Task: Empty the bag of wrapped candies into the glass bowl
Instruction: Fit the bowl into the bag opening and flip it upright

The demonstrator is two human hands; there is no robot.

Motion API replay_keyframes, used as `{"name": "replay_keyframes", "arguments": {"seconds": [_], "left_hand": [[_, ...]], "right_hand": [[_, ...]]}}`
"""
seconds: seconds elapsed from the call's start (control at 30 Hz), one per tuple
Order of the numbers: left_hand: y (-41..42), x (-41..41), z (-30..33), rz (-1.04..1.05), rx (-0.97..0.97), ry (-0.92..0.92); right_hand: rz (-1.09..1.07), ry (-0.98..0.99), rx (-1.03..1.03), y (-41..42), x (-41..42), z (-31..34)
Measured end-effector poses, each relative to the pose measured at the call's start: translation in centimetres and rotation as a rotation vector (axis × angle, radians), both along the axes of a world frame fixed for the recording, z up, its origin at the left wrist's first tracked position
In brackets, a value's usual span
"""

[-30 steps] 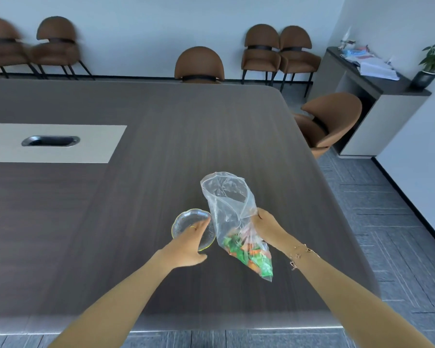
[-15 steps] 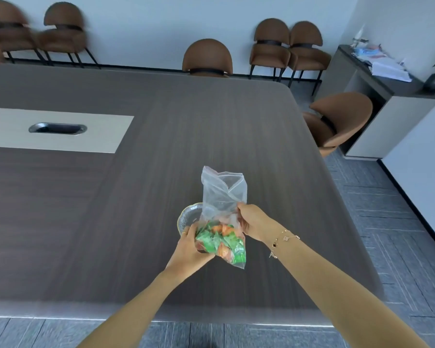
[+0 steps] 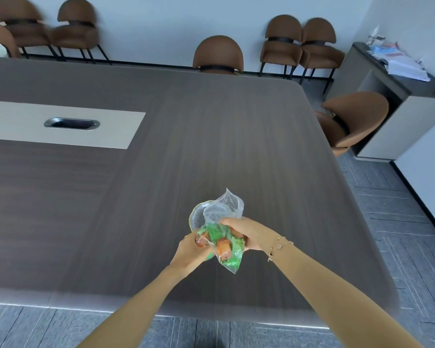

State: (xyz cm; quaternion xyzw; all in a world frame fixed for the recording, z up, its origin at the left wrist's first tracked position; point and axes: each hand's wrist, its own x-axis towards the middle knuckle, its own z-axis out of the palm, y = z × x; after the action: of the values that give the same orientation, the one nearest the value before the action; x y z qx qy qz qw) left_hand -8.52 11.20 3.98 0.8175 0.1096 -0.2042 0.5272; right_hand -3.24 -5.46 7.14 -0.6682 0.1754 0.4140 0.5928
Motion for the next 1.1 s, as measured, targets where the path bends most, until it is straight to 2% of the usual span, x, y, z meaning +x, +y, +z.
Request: {"name": "replay_keyframes", "arguments": {"seconds": [0.13, 0.27, 0.4, 0.47, 0.63, 0.7, 0.93, 1.1], "left_hand": [[0.7, 0.5, -0.3, 0.027, 0.015, 0.020], [0.7, 0.4, 0.5, 0.019, -0.013, 0.024], [0.6, 0.2, 0.7, 0.039, 0.022, 0.014], [0.6, 0.3, 0.8, 0.048, 0.067, 0.026], [1.1, 0.7, 1.5, 0.052, 0.046, 0.047], [1.2, 0.9, 1.5, 0.030, 0.072, 0.038], [0.4, 1.3, 1.2, 0.023, 0.174, 0.022], [0.6, 1.9, 1.1, 0.055, 0.174, 0.035]], "right_hand": [[0.044, -0.114, -0.152, 0.5, 0.1, -0.5], [-0.060, -0.161, -0.276, 1.1, 0.8, -1.7], [0.003, -0.215, -0.423, 1.8, 1.5, -2.6], [0.021, -0.216, -0.398, 2.2, 1.4, -2.6], [0.122, -0.206, -0.090, 2.6, 1.0, -3.2], [0.158, -0.155, -0.043, 2.5, 1.0, -3.6], [0.133, 0.015, -0.339, 3.6, 0.3, -1.4], [0.062, -0.051, -0.306, 3.7, 0.6, -2.0]]}}
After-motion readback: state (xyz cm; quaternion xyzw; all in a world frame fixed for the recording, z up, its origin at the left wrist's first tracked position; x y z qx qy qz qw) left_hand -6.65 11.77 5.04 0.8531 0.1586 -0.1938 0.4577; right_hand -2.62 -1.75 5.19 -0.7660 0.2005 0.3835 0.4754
